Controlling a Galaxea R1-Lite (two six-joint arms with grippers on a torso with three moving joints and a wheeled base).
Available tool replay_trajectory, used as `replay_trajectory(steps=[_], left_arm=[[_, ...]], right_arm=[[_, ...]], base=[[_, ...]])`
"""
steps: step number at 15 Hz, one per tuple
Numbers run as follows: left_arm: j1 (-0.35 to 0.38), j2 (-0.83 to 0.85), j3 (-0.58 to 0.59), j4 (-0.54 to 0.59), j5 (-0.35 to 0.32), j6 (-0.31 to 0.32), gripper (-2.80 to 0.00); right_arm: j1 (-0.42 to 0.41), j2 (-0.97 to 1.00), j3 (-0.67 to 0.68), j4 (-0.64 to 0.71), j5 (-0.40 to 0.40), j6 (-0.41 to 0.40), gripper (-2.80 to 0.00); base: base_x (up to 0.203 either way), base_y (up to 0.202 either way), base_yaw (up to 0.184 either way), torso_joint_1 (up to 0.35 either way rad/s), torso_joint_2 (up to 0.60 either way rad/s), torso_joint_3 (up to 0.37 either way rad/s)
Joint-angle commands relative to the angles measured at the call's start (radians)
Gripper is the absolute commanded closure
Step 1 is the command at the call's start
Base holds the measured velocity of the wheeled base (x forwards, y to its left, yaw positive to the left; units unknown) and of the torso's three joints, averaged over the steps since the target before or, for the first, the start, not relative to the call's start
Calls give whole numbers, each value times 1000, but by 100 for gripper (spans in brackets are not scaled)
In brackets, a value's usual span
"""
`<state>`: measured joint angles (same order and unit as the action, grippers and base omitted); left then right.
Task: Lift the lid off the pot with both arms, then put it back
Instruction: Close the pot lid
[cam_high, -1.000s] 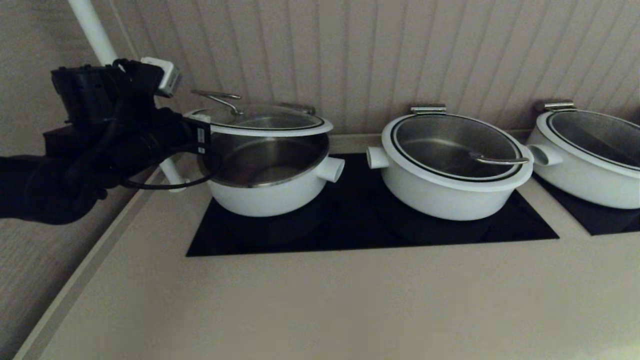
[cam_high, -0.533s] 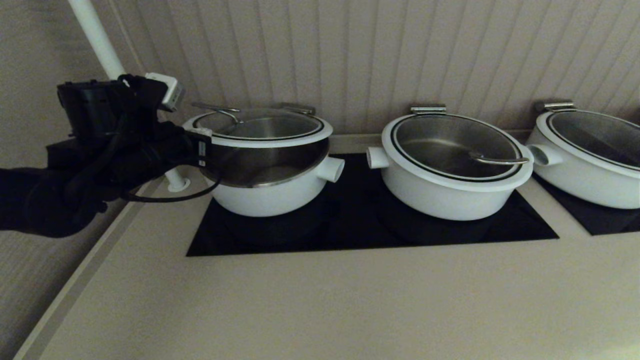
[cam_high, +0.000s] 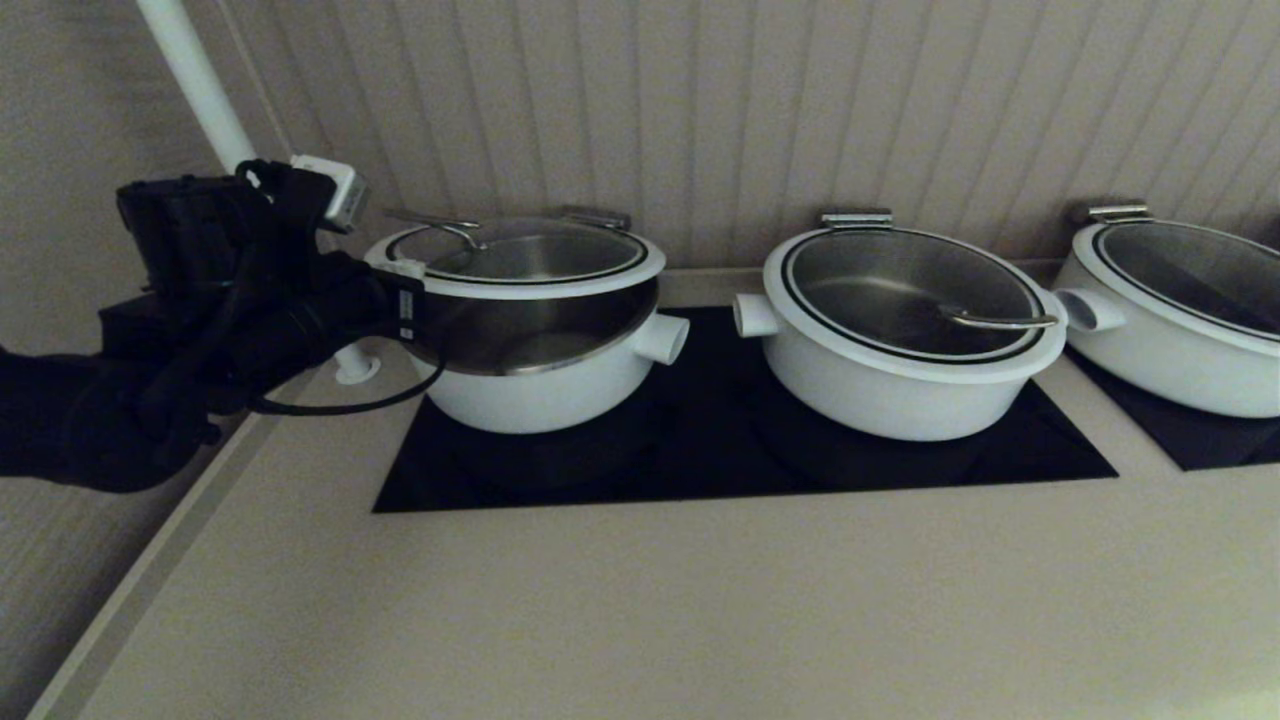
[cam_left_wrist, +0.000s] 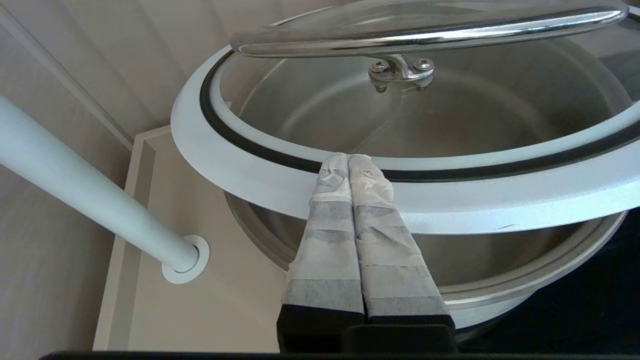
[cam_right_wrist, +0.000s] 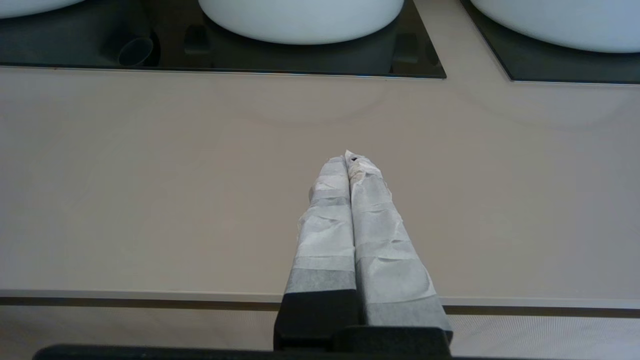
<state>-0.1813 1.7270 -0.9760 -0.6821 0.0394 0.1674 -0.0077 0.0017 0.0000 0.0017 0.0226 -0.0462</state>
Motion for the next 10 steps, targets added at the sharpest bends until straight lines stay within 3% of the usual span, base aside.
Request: replay_trajectory(steps=[1, 10], left_arm=[[0, 5, -1, -4, 1, 1, 0], [-1, 5, 14, -4, 1, -1, 0]], right_arm=[[0, 0, 0, 0, 0, -1, 0], [0, 0, 0, 0, 0, -1, 0]], base=[[0, 0, 0, 0, 0, 0], [0, 0, 0, 0, 0, 0]])
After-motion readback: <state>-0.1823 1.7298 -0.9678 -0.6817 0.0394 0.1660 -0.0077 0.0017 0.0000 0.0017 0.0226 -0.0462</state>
